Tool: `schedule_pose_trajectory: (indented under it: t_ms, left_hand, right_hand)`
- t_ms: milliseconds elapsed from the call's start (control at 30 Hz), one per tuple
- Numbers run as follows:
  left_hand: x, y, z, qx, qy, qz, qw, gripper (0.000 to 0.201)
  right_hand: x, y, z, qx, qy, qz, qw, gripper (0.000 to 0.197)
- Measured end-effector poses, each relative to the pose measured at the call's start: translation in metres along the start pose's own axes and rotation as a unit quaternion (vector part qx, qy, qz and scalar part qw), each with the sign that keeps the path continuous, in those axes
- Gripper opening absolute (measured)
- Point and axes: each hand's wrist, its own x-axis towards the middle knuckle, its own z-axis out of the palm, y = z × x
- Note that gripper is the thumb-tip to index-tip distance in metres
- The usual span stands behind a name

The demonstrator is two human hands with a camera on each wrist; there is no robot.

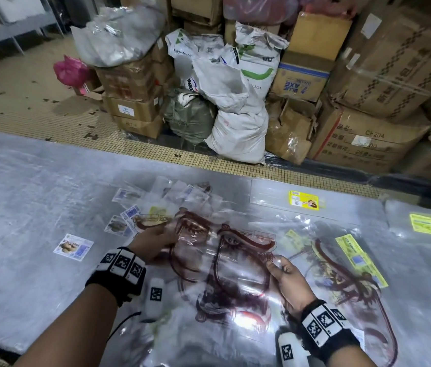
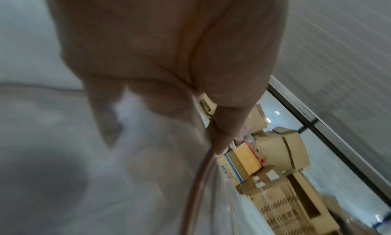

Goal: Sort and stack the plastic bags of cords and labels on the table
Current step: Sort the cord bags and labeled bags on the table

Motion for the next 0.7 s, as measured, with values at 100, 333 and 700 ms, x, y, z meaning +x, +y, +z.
schedule_pose_trajectory:
  t_ms: [100, 333, 700]
  left_hand:
    - [-0.013, 0.002, 0.005, -0.021, 0.011, -0.016, 1.000, 0.054]
    - [-0.032, 0.013, 0.011, -0.064, 0.046, 0.065, 0.995, 0.009]
    - [-0.112, 0.105, -0.014, 0.131, 0.112, 0.342, 0.924, 0.035]
  right_hand:
    - [0.001, -0.002, 0.003, 0.025, 0.015, -0.002, 1.000, 0.019]
    - [0.005, -0.009, -0.005, 0.097, -0.047, 0.057, 0.993, 0.020]
    - [-0.004, -0.017, -0.005, 0.142, -0.104, 0.071, 0.982, 0.055]
